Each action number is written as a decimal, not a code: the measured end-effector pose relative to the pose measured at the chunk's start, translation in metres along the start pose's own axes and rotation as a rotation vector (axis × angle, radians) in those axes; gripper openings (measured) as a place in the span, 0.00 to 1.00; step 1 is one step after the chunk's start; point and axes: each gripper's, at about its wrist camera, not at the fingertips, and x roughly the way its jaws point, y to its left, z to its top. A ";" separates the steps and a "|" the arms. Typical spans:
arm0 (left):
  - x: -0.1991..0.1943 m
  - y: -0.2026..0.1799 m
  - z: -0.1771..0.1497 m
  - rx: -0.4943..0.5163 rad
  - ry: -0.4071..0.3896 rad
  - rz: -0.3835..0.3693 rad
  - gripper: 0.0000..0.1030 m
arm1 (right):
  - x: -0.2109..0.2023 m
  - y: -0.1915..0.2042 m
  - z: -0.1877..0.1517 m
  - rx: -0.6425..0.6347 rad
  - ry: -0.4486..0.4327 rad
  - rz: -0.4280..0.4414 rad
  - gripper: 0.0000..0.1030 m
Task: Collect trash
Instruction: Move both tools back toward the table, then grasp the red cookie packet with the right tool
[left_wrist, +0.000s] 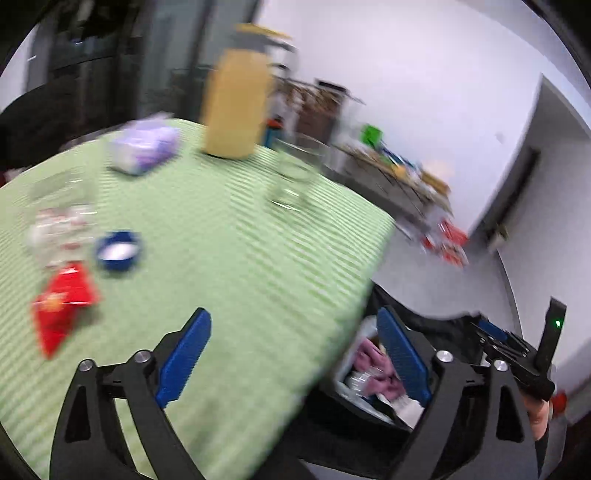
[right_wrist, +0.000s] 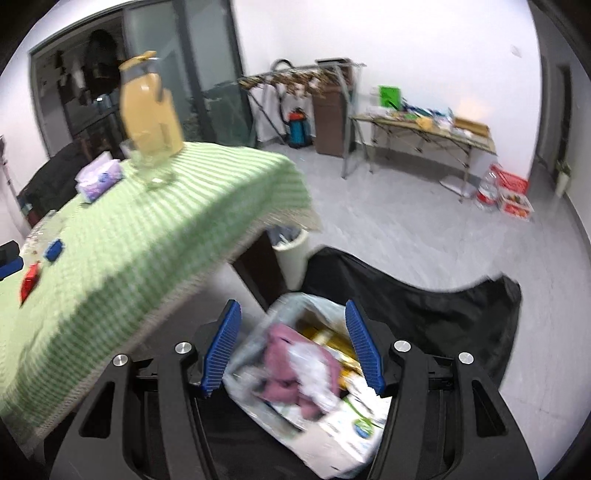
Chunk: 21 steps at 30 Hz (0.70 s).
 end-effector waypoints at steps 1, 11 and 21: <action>-0.009 0.019 0.000 -0.039 -0.007 0.017 0.89 | -0.001 0.010 0.004 -0.015 -0.009 0.011 0.56; -0.070 0.142 -0.027 -0.204 -0.046 0.213 0.89 | 0.002 0.133 0.019 -0.157 -0.047 0.180 0.59; -0.107 0.229 -0.062 -0.393 -0.034 0.285 0.89 | 0.024 0.237 0.013 -0.334 0.019 0.317 0.59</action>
